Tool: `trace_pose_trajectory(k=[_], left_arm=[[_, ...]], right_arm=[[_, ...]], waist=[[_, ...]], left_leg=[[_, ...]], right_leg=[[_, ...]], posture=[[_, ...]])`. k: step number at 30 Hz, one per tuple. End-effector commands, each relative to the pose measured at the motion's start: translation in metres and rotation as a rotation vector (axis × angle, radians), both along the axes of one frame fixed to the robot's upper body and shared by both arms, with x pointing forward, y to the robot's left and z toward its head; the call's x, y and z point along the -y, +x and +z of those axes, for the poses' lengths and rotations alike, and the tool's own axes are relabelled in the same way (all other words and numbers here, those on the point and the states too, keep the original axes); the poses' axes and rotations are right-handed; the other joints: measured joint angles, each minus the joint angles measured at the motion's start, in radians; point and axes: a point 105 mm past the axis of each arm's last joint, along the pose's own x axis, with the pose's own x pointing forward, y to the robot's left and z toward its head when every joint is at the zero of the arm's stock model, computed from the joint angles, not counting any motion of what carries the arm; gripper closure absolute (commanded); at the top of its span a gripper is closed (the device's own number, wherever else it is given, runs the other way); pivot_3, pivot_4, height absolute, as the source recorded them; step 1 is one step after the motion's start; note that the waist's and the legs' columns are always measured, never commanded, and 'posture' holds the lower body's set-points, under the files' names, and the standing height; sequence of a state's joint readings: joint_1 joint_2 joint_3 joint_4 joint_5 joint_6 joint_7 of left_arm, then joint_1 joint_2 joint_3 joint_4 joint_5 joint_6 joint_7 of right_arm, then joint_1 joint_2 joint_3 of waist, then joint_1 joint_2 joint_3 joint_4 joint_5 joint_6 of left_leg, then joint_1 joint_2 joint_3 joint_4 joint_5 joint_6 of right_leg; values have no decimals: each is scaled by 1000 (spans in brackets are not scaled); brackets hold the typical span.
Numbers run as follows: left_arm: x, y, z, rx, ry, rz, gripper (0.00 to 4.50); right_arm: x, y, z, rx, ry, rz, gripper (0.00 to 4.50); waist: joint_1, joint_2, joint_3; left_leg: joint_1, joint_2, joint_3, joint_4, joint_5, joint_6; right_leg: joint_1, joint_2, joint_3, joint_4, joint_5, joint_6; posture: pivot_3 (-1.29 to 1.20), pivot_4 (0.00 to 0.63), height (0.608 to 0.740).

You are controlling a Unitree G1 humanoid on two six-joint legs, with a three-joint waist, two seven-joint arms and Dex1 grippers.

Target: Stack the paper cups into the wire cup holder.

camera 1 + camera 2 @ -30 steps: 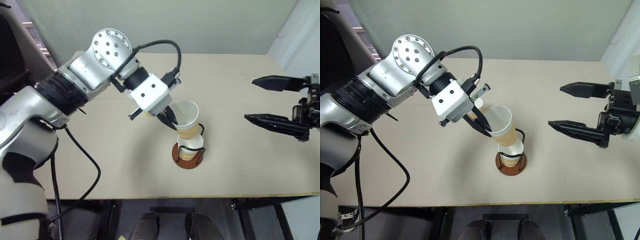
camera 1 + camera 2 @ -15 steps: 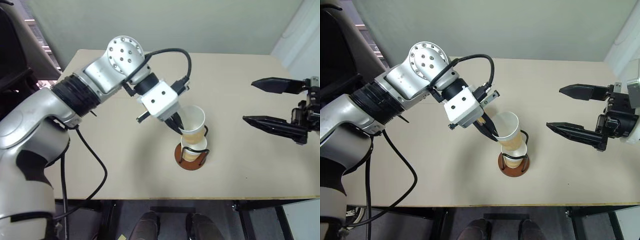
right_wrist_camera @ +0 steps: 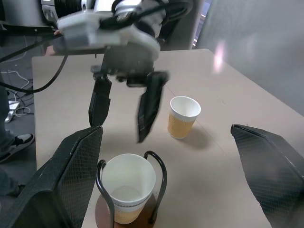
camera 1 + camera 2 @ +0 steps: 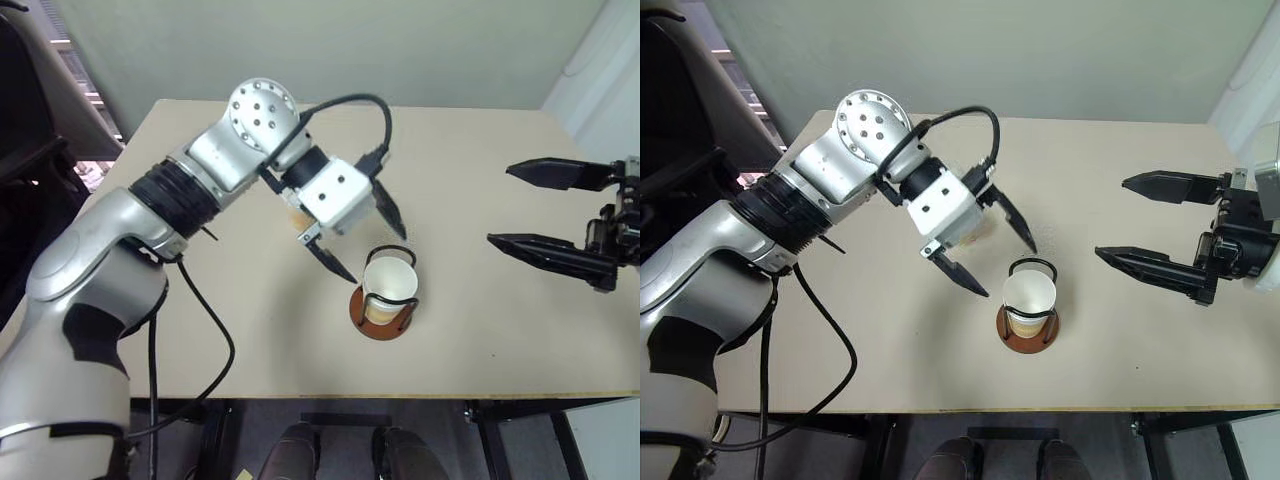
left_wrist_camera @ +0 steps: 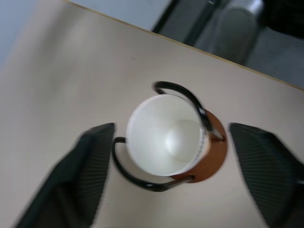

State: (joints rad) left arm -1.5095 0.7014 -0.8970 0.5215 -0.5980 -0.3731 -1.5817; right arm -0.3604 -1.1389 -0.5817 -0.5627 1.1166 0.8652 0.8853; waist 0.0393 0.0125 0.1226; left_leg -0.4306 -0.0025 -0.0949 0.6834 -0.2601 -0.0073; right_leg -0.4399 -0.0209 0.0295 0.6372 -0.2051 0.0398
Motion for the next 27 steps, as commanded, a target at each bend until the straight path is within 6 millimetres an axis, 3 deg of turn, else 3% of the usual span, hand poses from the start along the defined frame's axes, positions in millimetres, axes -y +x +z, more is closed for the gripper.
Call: trace_pose_trajectory(k=[1, 6, 9, 14, 25, 27], left_arm=[[-43, 37, 17, 38, -55, 269, 66], [-100, 83, -7, 94, -3, 633, 66], [-110, 104, -21, 132, 15, 777, 66], [-104, 113, -36, 96, 13, 838, 66], [-104, 130, -63, 178, 89, 940, 66], [-103, 129, -64, 167, 89, 933, 679]], right_arm=[[0, -3, 9, 47, -2, 13, 0], [-4, 1, 6, 33, -6, 44, 0], [-5, 16, 2, 34, -42, 0, 0], [2, 36, -10, 27, -115, -115, 0], [2, 25, -13, 27, -120, -122, 0], [3, 24, -13, 27, -119, -129, 0]], waist=[[-1, 1, -1], [-8, 2, -1], [-4, 2, -1], [7, 1, -1], [8, 1, -1], [9, 1, -1]], left_leg=[[1, 0, 0, 0, 0, 0], [3, 0, 1, 0, 0, 0], [3, 0, 1, 2, 1, 0], [1, -2, 0, 3, 0, 2], [-4, -1, 4, 0, 0, 3], [-4, -1, 4, 0, -1, 4]], right_leg=[[0, 0, 0, 1, 0, 0], [0, 1, 2, 3, 0, 0], [1, 0, 2, 4, 0, 0], [1, -1, 1, 0, 1, 2], [-2, 0, 3, -9, 2, 5], [-2, -1, 4, -10, 2, 5]], posture=[[0, 150, 740], [0, 150, 740], [0, 150, 740], [0, 150, 740], [0, 150, 740], [0, 150, 740]])
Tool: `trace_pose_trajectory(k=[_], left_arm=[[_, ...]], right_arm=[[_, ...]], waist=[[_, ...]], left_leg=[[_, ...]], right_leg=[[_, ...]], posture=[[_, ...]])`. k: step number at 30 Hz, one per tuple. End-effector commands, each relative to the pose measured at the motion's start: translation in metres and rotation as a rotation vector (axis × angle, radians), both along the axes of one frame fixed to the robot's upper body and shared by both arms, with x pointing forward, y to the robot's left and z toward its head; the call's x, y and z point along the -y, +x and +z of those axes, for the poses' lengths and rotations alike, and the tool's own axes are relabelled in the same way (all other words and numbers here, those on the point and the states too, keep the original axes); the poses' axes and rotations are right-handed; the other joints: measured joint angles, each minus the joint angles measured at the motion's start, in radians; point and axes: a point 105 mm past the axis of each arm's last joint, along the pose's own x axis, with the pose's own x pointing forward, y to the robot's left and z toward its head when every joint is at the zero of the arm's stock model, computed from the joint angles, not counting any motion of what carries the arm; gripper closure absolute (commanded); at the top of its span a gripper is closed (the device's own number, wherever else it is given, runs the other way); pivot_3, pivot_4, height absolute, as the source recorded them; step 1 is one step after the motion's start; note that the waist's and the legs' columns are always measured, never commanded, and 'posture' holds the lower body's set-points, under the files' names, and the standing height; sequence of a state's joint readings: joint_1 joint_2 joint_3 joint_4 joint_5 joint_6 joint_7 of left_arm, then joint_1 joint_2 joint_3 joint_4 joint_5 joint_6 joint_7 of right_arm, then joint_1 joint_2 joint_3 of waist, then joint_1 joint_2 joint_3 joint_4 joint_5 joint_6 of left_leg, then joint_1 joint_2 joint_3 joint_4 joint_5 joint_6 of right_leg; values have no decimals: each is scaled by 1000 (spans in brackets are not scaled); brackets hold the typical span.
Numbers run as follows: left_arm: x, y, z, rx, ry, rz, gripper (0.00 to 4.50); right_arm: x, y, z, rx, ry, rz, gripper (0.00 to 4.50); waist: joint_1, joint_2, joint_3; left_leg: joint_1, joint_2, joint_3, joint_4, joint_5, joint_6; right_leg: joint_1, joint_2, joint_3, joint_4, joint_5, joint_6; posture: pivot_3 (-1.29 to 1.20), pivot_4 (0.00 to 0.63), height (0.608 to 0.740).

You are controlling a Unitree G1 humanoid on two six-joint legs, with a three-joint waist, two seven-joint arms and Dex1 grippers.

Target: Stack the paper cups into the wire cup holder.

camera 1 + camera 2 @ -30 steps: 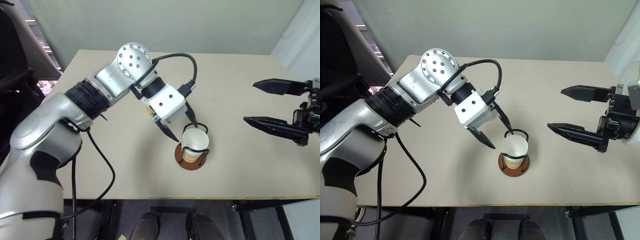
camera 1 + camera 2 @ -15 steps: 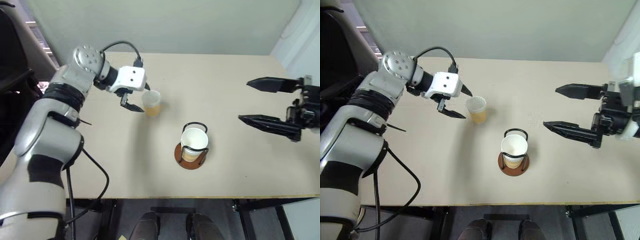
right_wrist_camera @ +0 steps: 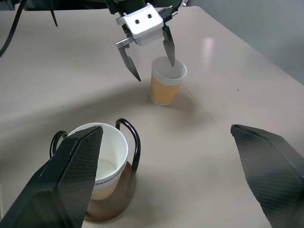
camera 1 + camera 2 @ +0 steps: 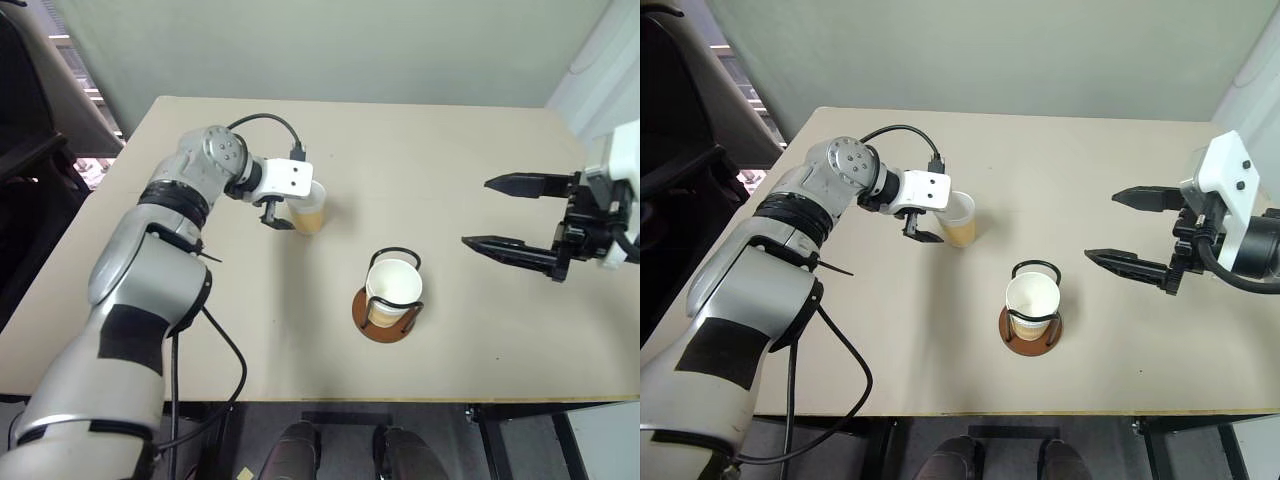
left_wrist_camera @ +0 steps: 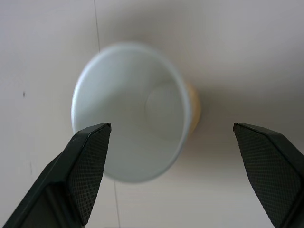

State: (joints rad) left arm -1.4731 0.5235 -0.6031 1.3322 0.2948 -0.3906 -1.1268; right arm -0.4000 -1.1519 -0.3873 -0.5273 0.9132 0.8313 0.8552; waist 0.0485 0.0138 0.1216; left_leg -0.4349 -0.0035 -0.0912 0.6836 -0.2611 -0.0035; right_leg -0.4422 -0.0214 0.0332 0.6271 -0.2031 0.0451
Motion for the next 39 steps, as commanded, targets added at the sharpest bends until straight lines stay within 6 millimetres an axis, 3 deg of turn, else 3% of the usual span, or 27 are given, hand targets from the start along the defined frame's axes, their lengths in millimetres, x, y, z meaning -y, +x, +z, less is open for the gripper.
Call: trace_pose_trajectory(k=[1, 10, 16, 19, 23, 24, 26, 28, 31, 39], left_arm=[[1, 0, 4, 9, -19, -5, 1029], [0, -5, 8, -14, -20, -35, 4349], [3, -9, 17, -21, -41, -74, 4438], [17, -20, 37, -32, -90, -192, 4438], [62, -60, 97, 3, -225, -547, 4438], [74, -78, 116, 31, -279, -652, 4438], [89, -119, 136, 3, -342, -849, 4438], [93, -148, 133, -59, -315, -971, 4438], [96, -165, 121, -131, -250, -1053, 4438], [100, -151, 92, -153, -31, -1059, 4438]], right_arm=[[0, -7, 11, 60, -5, -5, 0], [1, -8, 13, 62, -3, -6, 0], [2, -7, 13, 62, -2, 1, 0], [3, -8, 15, 63, -5, 3, 0], [4, -18, 20, 60, -10, 47, 0], [2, -25, 19, 51, -17, 86, 0], [0, -35, 18, 41, -32, 128, 0], [1, -37, 16, 43, -40, 125, 0], [5, -36, 16, 57, -37, 86, 0], [8, -43, 12, 72, -26, 23, 0]], waist=[[-1, 0, 0], [0, 0, 0], [-1, 0, 0], [0, 0, 0], [3, 0, 0], [6, -1, 0], [4, 0, 0], [2, 1, -2], [-7, 3, -3], [-16, 7, 0]], left_leg=[[0, 0, 0, 0, 0, 0], [1, -1, 2, 5, 0, 1], [0, -2, 3, 7, -1, 3], [0, -2, 4, 7, -1, 4], [-2, -2, 3, 8, -2, 5], [-2, -2, 4, 8, -2, 5], [-5, -1, 4, 9, -2, 5], [-4, 0, 12, 8, -3, 6], [3, -1, 18, 8, -6, 9], [17, -1, 21, 16, -18, 29]], right_leg=[[0, 0, 0, 0, 0, 0], [1, 1, 2, 2, 2, 3], [1, 2, 3, 2, 2, 4], [0, 2, 3, 2, 3, 4], [-1, 1, 5, 2, 3, 5], [-1, 2, 4, 1, 3, 5], [-2, 1, 4, 2, 3, 5], [-2, 3, 6, 4, 3, 6], [1, 3, 18, 1, 0, 10], [16, 0, 23, 2, 4, 12]], posture=[[0, 150, 740], [0, 150, 740], [0, 150, 740], [0, 150, 740], [0, 150, 740], [0, 150, 740], [0, 150, 740], [0, 150, 740], [0, 150, 740], [0, 150, 740]])
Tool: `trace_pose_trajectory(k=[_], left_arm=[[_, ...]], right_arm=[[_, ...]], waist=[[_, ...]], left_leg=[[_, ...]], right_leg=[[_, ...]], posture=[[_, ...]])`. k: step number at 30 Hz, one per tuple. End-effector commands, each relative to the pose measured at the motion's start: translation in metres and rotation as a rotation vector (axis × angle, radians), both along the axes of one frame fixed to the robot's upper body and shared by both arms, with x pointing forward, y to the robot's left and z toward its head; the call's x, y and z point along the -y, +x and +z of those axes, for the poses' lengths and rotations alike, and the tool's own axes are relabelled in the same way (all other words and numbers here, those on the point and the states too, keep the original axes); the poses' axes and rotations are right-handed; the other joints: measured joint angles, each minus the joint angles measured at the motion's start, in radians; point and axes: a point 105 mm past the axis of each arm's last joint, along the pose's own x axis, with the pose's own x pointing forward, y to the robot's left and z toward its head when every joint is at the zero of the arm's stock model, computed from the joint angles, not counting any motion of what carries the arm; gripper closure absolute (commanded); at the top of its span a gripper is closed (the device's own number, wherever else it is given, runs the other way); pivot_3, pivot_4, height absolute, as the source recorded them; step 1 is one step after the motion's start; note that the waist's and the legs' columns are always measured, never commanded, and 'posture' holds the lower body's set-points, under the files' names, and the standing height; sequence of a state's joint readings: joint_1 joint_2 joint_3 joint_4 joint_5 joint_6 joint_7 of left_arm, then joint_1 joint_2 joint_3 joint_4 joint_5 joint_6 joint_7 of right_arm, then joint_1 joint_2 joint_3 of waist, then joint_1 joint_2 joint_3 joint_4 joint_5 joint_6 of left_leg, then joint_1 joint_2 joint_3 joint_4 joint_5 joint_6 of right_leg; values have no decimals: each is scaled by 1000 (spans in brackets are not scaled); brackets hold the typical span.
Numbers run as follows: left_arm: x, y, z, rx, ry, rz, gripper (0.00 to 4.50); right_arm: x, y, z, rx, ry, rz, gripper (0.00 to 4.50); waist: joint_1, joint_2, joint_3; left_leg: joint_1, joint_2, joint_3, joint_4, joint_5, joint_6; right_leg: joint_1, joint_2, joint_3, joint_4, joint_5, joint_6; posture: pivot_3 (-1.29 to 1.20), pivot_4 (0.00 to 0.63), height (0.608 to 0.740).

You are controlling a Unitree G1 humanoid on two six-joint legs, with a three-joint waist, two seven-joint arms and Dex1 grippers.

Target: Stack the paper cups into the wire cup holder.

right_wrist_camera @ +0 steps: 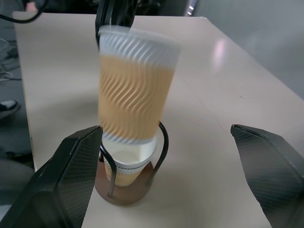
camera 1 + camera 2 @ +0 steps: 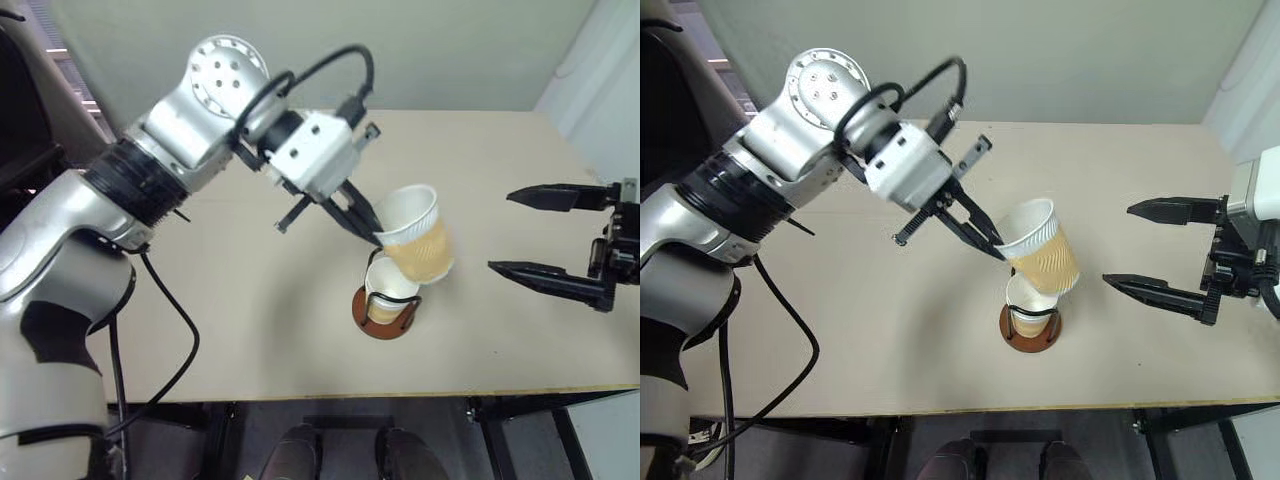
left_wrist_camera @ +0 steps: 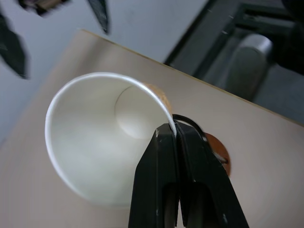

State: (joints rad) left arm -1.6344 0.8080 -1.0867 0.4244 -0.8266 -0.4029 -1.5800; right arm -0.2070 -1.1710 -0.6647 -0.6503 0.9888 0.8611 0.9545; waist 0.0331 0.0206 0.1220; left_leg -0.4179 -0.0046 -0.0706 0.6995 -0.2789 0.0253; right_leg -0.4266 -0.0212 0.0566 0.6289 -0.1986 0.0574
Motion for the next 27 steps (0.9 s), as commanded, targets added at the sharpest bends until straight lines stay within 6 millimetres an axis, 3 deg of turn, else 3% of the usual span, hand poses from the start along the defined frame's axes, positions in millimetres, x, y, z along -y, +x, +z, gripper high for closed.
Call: trace_pose_trajectory(k=[1, 20, 27], left_arm=[[-3, 3, 5, 78, 42, -32, 4438], [-4, 22, -32, 151, 195, -50, 4438], [-1, 18, -33, 138, 188, -63, 2098]], right_arm=[[3, -7, 7, 53, 11, -33, 0], [2, -9, 5, 57, 28, -71, 0], [1, -7, 5, 56, 29, -65, 0]], waist=[[-2, 1, 0], [-1, 2, 0], [1, 2, 0]], left_leg=[[0, 0, -1, 0, 0, 0], [-4, -1, 3, 0, -3, -8], [-4, 0, 2, 0, -5, -7]], right_leg=[[1, -1, 0, 0, 0, 0], [-1, 0, 2, -4, -7, 6], [-1, 0, 2, -4, -8, 6]], posture=[[0, 150, 740], [0, 150, 740], [0, 150, 740]])
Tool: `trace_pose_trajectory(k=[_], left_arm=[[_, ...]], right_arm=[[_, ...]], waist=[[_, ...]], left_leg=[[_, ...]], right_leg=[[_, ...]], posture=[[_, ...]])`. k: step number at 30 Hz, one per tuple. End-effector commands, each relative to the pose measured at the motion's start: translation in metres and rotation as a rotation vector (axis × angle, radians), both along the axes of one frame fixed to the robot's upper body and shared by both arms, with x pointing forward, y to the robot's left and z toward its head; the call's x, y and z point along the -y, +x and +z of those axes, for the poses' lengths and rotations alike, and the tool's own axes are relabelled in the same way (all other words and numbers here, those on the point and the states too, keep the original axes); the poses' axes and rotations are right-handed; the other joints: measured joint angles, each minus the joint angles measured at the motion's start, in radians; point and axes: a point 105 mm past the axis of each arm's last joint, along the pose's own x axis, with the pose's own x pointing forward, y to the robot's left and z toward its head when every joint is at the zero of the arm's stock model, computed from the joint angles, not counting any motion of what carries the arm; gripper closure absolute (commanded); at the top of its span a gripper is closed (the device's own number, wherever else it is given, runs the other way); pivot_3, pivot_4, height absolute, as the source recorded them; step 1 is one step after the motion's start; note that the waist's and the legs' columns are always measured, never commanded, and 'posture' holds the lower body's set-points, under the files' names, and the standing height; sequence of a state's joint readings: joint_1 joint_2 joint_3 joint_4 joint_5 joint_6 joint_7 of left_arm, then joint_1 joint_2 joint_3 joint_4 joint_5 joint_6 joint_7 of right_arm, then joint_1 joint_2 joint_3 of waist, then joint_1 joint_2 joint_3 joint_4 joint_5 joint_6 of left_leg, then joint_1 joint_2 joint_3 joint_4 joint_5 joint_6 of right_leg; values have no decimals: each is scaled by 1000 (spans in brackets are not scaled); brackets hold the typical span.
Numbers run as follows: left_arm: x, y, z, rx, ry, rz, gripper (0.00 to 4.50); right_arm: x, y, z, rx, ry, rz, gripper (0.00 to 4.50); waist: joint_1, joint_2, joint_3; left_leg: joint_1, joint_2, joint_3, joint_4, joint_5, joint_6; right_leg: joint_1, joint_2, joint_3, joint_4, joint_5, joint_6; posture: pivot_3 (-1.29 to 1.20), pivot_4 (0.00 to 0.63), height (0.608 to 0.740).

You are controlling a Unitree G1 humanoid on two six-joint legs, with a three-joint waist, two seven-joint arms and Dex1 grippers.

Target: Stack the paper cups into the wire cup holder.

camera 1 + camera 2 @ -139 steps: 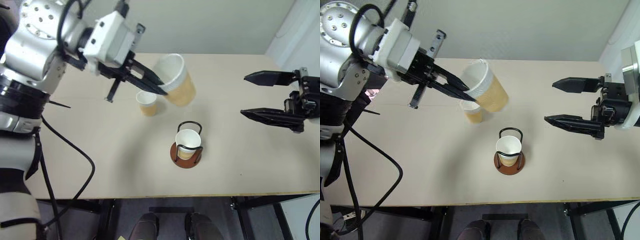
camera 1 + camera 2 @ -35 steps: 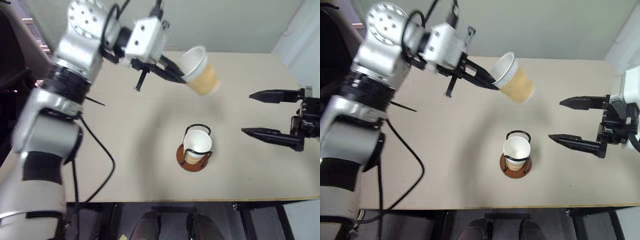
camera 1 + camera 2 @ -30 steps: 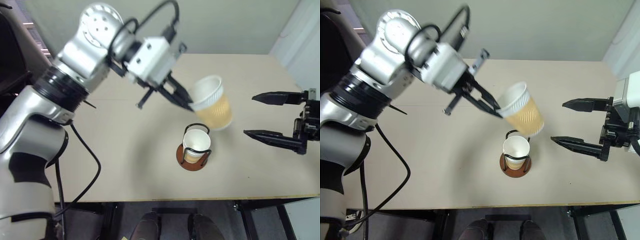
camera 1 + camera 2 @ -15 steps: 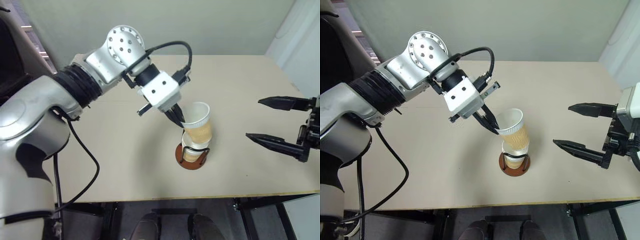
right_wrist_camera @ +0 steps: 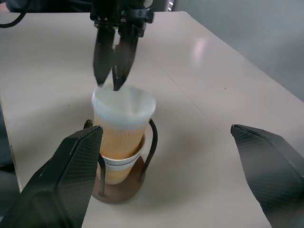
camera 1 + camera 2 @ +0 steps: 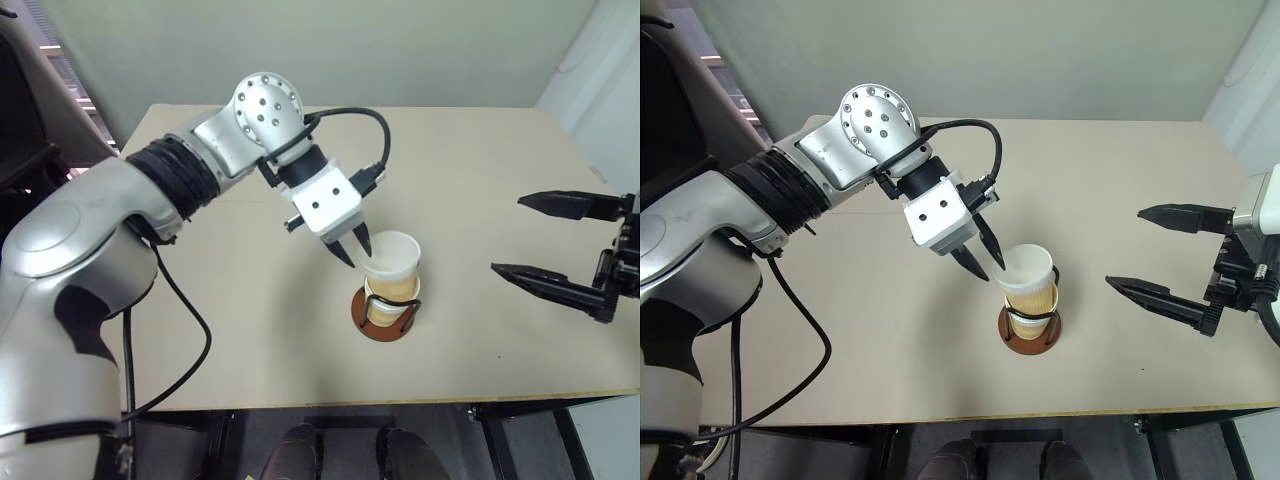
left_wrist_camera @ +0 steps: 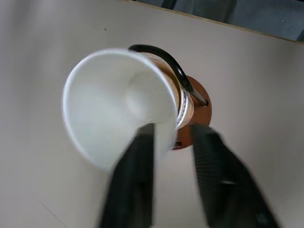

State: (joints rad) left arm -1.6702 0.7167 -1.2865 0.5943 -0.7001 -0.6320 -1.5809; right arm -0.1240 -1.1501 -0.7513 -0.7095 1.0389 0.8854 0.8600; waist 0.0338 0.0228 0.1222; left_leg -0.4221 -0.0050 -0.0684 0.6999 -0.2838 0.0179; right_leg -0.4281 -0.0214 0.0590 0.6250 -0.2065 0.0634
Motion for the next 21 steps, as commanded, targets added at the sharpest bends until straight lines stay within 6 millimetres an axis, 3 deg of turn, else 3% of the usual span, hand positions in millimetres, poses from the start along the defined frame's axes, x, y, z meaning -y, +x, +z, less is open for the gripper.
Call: trace_pose_trajectory(k=[1, 6, 10, 15, 21], left_arm=[[1, -3, 8, 4, -12, -21, 1721], [5, -1, 19, -43, -93, 36, 33], [-11, 0, 29, -137, -199, 130, 33], [-81, 4, 20, -336, -276, 458, 33], [-169, 1, 6, -483, -378, 878, 33]], right_arm=[[-2, -2, 7, 40, 0, 9, 0], [-5, 0, 5, 27, 7, 38, 0], [-8, 6, -6, -25, -21, 88, 0], [9, 29, -36, -120, -155, 93, 0], [50, 33, -33, -145, -116, 81, 0]], waist=[[0, 0, 0], [0, 0, 0], [-4, 0, 0], [-27, 3, -1], [-20, 3, -2]], left_leg=[[0, 0, 0, 0, 0, 0], [0, 0, 0, 1, 0, 0], [1, 0, 1, 0, 0, 0], [3, 1, 1, -1, 1, -2], [2, 1, -3, -1, 2, -4]], right_leg=[[0, 0, 0, 0, 0, 0], [0, 0, 0, 1, 0, 0], [0, 1, 0, 1, 0, 0], [-2, 3, 1, 2, 0, -1], [-2, 2, 0, 2, -1, -3]], posture=[[0, 150, 740], [0, 150, 740], [0, 150, 740], [0, 150, 740], [0, 150, 740]])
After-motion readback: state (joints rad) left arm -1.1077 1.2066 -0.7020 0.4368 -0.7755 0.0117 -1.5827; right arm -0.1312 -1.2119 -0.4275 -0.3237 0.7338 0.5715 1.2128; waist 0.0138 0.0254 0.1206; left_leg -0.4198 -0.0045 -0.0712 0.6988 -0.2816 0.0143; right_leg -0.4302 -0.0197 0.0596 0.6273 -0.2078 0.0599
